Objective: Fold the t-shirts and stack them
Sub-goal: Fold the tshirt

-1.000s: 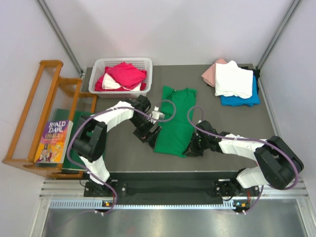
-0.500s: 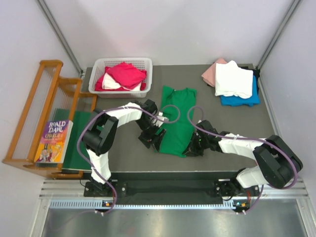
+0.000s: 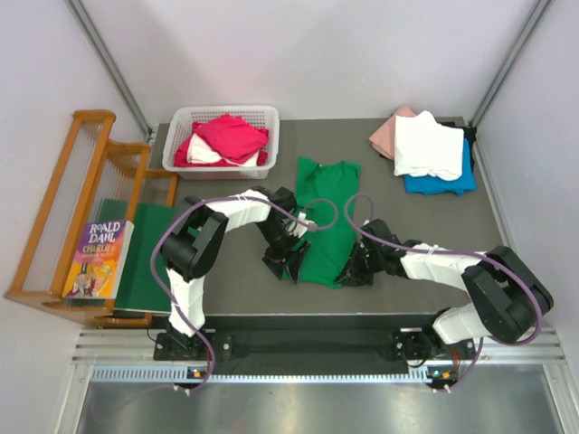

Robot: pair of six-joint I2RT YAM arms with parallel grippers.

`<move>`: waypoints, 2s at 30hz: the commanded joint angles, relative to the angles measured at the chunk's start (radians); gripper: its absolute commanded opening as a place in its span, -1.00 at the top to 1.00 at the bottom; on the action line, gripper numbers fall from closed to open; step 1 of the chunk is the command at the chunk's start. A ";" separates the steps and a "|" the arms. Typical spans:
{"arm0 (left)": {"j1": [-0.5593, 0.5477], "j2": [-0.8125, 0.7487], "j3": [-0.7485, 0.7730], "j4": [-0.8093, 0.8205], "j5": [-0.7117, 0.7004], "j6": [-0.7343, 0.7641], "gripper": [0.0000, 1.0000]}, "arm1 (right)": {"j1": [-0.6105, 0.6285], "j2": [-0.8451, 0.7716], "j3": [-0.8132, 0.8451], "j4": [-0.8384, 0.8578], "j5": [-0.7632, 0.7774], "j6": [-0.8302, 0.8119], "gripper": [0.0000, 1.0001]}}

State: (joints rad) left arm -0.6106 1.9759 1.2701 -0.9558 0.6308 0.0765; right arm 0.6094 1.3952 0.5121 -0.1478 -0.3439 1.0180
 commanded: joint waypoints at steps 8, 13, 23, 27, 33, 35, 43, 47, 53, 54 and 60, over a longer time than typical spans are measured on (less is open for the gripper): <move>-0.014 0.080 -0.014 0.094 -0.086 0.063 0.21 | -0.016 0.034 0.008 0.013 0.016 -0.029 1.00; -0.014 0.084 -0.006 0.083 -0.088 0.071 0.43 | -0.016 0.031 0.003 0.014 0.014 -0.032 1.00; -0.009 0.038 0.014 0.065 -0.108 0.083 1.00 | -0.017 0.011 -0.014 0.011 0.014 -0.038 1.00; -0.006 0.005 0.014 0.052 -0.097 0.097 1.00 | -0.017 0.004 -0.017 0.007 0.013 -0.041 1.00; -0.006 -0.086 0.023 -0.006 -0.092 0.140 1.00 | -0.017 -0.039 -0.027 -0.016 0.011 -0.045 1.00; -0.008 -0.129 0.020 -0.024 -0.094 0.166 1.00 | -0.017 -0.067 -0.038 -0.035 0.008 -0.045 1.00; -0.009 -0.281 -0.023 -0.172 -0.097 0.313 1.00 | -0.014 -0.208 -0.080 -0.130 0.002 -0.044 1.00; -0.029 -0.336 -0.026 -0.263 -0.091 0.350 1.00 | -0.004 -0.315 -0.081 -0.193 0.000 -0.030 1.00; -0.055 -0.408 0.004 -0.308 -0.075 0.361 1.00 | 0.010 -0.439 -0.081 -0.283 0.014 -0.010 1.00; -0.060 -0.411 0.015 -0.331 -0.075 0.364 1.00 | 0.010 -0.453 -0.081 -0.292 0.011 -0.006 1.00; -0.072 -0.384 0.064 -0.371 -0.056 0.364 1.00 | 0.013 -0.490 -0.025 -0.314 0.006 0.008 1.00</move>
State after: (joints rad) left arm -0.6884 1.6123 1.2903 -1.2018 0.5720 0.4149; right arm 0.6209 0.9077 0.4511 -0.3557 -0.3820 1.0298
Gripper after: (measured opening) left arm 0.032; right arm 0.065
